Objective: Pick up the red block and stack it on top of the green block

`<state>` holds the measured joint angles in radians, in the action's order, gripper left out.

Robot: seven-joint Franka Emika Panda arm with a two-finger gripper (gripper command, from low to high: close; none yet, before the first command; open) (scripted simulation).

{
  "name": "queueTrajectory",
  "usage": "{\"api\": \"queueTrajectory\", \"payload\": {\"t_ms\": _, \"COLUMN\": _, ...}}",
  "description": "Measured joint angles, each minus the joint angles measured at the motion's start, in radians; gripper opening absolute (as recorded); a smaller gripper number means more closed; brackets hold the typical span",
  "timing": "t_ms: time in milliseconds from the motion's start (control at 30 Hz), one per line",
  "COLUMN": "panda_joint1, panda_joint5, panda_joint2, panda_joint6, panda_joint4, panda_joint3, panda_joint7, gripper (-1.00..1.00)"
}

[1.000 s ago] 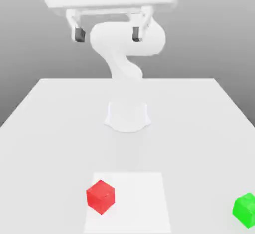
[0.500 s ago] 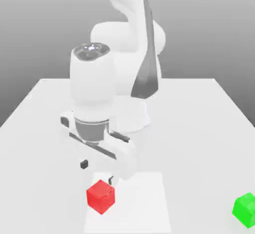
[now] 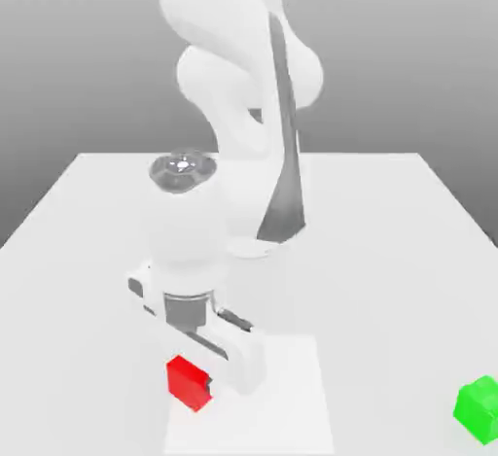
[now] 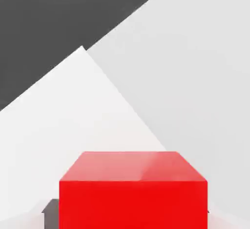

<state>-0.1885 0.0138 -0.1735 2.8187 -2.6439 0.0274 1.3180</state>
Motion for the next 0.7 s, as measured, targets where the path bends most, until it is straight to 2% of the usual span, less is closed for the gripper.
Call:
{"api": "queueTrajectory", "payload": {"t_ms": 67, "panda_joint1": 0.008, "panda_joint5": -0.003, "panda_joint2": 0.06, "panda_joint6": -0.058, "panda_joint4": -0.002, "panda_joint3": 0.008, "panda_joint7": -0.01, "gripper": -1.0}}
{"api": "queueTrajectory", "payload": {"t_ms": 433, "panda_joint1": 0.277, "panda_joint5": 0.114, "panda_joint2": -0.043, "panda_joint6": -0.24, "panda_joint4": 0.262, "panda_joint3": 0.293, "panda_joint7": -0.211, "gripper": -1.0}}
{"api": "queueTrajectory", "payload": {"t_ms": 500, "panda_joint1": 0.338, "panda_joint5": 0.164, "panda_joint2": -0.106, "panda_joint6": -0.24, "panda_joint4": 0.32, "panda_joint3": 0.322, "panda_joint7": -0.228, "gripper": -1.0}}
{"api": "queueTrajectory", "payload": {"t_ms": 567, "panda_joint1": 0.401, "panda_joint5": 0.232, "panda_joint2": -0.203, "panda_joint6": -0.197, "panda_joint4": 0.366, "panda_joint3": 0.309, "panda_joint7": -0.215, "gripper": -1.0}}
{"api": "queueTrajectory", "payload": {"t_ms": 600, "panda_joint1": 0.42, "panda_joint5": 0.249, "panda_joint2": -0.231, "panda_joint6": -0.179, "panda_joint4": 0.375, "panda_joint3": 0.298, "panda_joint7": -0.21, "gripper": 1.0}}
{"api": "queueTrajectory", "payload": {"t_ms": 700, "panda_joint1": 0.42, "panda_joint5": 0.249, "panda_joint2": -0.231, "panda_joint6": -0.179, "panda_joint4": 0.375, "panda_joint3": 0.298, "panda_joint7": -0.21, "gripper": 1.0}}
